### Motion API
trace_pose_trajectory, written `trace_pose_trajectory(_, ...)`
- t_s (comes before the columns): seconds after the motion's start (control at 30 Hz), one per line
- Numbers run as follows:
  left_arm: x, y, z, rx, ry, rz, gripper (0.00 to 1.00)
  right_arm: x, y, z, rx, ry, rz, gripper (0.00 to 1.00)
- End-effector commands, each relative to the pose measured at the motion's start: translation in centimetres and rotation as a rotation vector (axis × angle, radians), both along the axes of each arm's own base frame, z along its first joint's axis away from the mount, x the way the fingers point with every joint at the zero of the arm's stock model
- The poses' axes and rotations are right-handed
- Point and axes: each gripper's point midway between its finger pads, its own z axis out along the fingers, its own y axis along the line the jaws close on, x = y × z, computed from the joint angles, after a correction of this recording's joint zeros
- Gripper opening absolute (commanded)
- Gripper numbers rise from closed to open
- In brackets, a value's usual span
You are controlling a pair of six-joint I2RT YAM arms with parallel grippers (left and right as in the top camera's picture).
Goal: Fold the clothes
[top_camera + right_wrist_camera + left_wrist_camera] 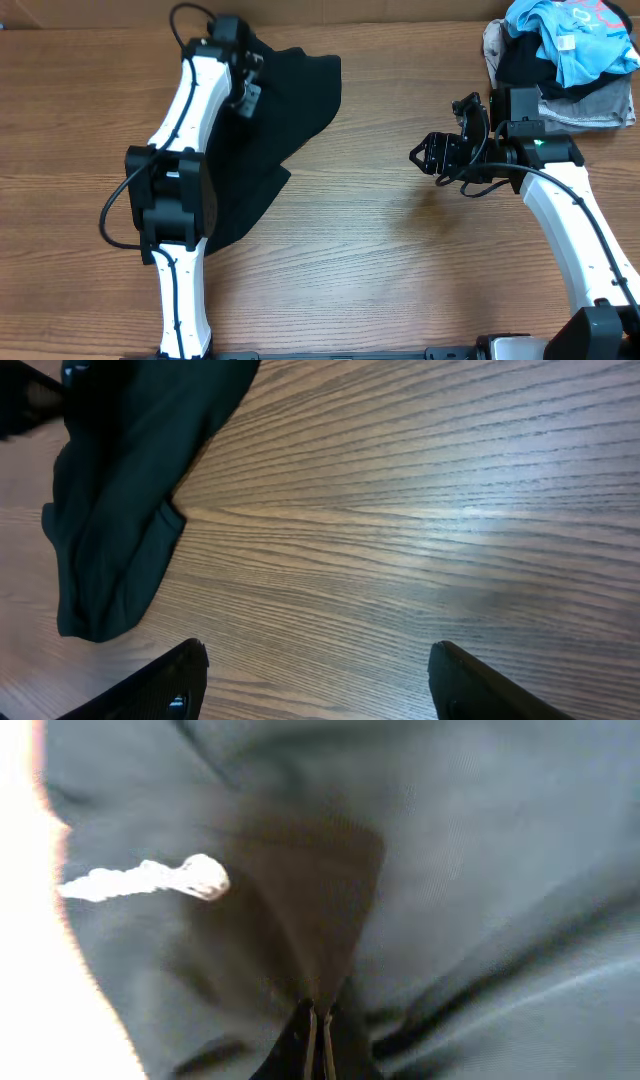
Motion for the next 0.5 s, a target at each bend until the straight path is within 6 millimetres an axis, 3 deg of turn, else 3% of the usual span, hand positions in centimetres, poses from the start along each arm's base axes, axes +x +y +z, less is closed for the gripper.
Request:
trace_pose_trajectory(0.0,3.0,-0.1,8.7,-0.042,-0.201,0.046,0.04,0.6,0.1,0.9,-0.002,-0.034,0.005,0.74)
trace_pose_trajectory(0.23,3.2,-3.6,23.4,-0.237,-0.505,-0.018,0.04,1.6,1.8,1.7,0.004,-0.108,0.048,0.74)
trace_pose_trajectory(0.47,1.2,-6.5,32.7,-0.468,-0.709,-0.095,0.04,2.0,4.3,2.5,0.014,-0.172,0.112,0.74)
